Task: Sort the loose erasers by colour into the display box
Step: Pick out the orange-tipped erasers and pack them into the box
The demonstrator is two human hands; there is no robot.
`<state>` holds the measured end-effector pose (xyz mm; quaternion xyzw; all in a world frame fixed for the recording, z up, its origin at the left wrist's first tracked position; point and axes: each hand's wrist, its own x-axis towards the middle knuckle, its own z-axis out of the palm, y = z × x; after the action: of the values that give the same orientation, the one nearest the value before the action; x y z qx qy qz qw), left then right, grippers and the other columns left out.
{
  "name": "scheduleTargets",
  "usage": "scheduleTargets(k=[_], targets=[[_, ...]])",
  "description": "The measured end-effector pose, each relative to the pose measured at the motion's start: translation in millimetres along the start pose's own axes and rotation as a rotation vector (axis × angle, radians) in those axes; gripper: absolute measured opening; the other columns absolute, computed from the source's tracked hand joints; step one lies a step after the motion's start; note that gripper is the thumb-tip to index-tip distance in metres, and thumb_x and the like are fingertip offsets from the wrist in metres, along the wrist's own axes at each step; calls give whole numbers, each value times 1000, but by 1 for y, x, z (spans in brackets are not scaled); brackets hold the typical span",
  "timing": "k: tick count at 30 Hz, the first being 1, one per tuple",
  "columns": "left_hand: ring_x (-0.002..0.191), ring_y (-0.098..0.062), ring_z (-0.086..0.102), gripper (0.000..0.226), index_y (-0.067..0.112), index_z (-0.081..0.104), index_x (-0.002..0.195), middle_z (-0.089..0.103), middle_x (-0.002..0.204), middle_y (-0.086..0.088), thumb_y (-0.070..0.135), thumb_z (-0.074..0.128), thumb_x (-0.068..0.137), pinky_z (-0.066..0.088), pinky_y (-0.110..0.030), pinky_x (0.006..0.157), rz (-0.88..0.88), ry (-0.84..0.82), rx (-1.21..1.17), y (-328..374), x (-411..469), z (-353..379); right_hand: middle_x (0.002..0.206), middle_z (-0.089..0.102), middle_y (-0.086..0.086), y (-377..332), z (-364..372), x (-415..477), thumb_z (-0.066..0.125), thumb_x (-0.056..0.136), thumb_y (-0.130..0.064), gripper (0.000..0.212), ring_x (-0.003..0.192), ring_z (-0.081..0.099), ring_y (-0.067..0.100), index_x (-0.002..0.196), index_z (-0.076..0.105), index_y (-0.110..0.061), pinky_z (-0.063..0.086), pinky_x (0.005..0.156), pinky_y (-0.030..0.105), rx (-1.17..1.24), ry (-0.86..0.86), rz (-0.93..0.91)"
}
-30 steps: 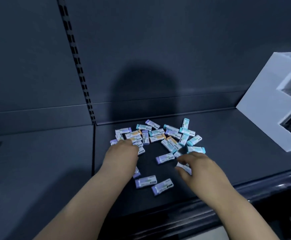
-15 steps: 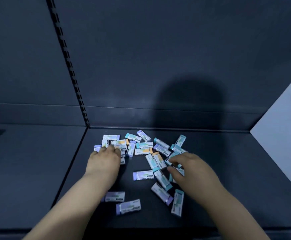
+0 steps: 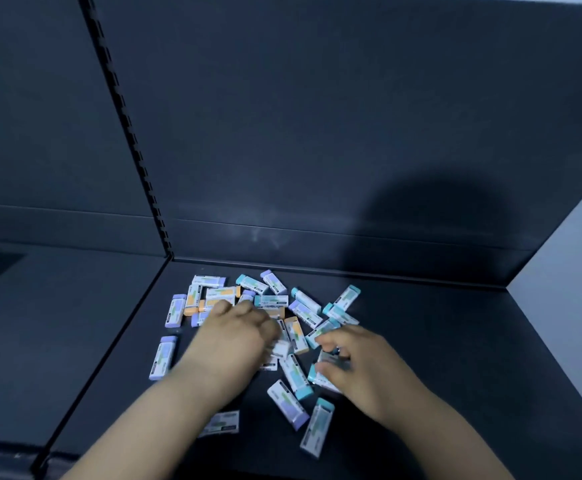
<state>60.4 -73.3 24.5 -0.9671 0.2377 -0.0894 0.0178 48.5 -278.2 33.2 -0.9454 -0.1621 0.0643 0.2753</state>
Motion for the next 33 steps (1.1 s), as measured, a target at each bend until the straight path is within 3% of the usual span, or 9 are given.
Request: scheduleTargets(k=[3, 5, 7, 9, 11, 15, 22, 29, 33], targets=[[80, -9, 61, 42, 33, 68, 84, 67, 83, 17, 27, 84, 45, 26, -26, 69, 126, -25, -62, 25, 11, -1, 113, 57, -14, 6, -2, -6, 59, 85, -38, 35, 104, 52, 5, 119, 56, -31, 41, 91, 23, -28, 28, -31], [103, -8, 54, 37, 34, 65, 107, 64, 107, 17, 19, 70, 74, 30, -24, 82, 185, -96, -149, 35, 17, 2, 113, 57, -14, 12, -4, -11, 59, 86, -39, 33, 104, 52, 6, 118, 57, -31, 40, 90, 22, -41, 56, -32], [112, -8, 49, 31, 31, 62, 116, 60, 118, 14, 18, 57, 89, 35, -22, 93, 78, -124, -351, 31, 25, 6, 113, 55, -18, 19, -7, -17, 58, 86, -40, 35, 104, 50, 2, 120, 55, -33, 38, 90, 18, -45, 68, -23], [104, -13, 56, 22, 27, 65, 109, 62, 113, 6, 21, 57, 90, 43, -23, 87, -131, -126, -487, 24, 33, 4, 108, 52, -23, 24, -8, -22, 57, 87, -41, 36, 99, 47, -2, 122, 53, -35, 36, 87, 15, -35, 73, -18], [94, -19, 59, 16, 22, 65, 103, 63, 106, -2, 24, 56, 89, 48, -26, 78, -281, -224, -406, 17, 44, 1, 106, 51, -25, 27, -9, -24, 57, 87, -41, 36, 95, 43, -5, 122, 53, -35, 36, 86, 13, -30, 78, -23], [103, -21, 54, 19, 16, 61, 105, 54, 113, -6, 21, 53, 88, 41, -24, 73, -333, -423, -208, 27, 63, 1, 119, 54, -20, 29, -8, -26, 54, 89, -41, 37, 106, 47, -1, 125, 52, -34, 37, 92, 17, -14, 88, -30], [131, -27, 29, 52, 12, 44, 128, 35, 134, -10, 32, 64, 85, 37, -37, 103, -302, -614, -147, 32, 69, 0, 117, 54, -12, 22, 2, -16, 52, 90, -37, 33, 112, 46, 8, 123, 54, -33, 37, 94, 22, -60, 67, -70], [129, -23, 31, 64, 17, 41, 135, 33, 131, -5, 29, 70, 79, 34, -33, 107, -343, -426, -357, 26, 58, 11, 116, 52, -10, 15, 11, -7, 50, 88, -35, 34, 109, 48, 12, 122, 51, -35, 39, 88, 23, -135, 71, -58], [123, -15, 38, 72, 28, 39, 137, 37, 120, 5, 35, 72, 73, 32, -25, 105, -365, -210, -553, 15, 32, 7, 118, 50, -7, 10, 14, -6, 47, 89, -39, 39, 113, 45, 14, 128, 44, -34, 38, 89, 24, -170, 87, -36]])
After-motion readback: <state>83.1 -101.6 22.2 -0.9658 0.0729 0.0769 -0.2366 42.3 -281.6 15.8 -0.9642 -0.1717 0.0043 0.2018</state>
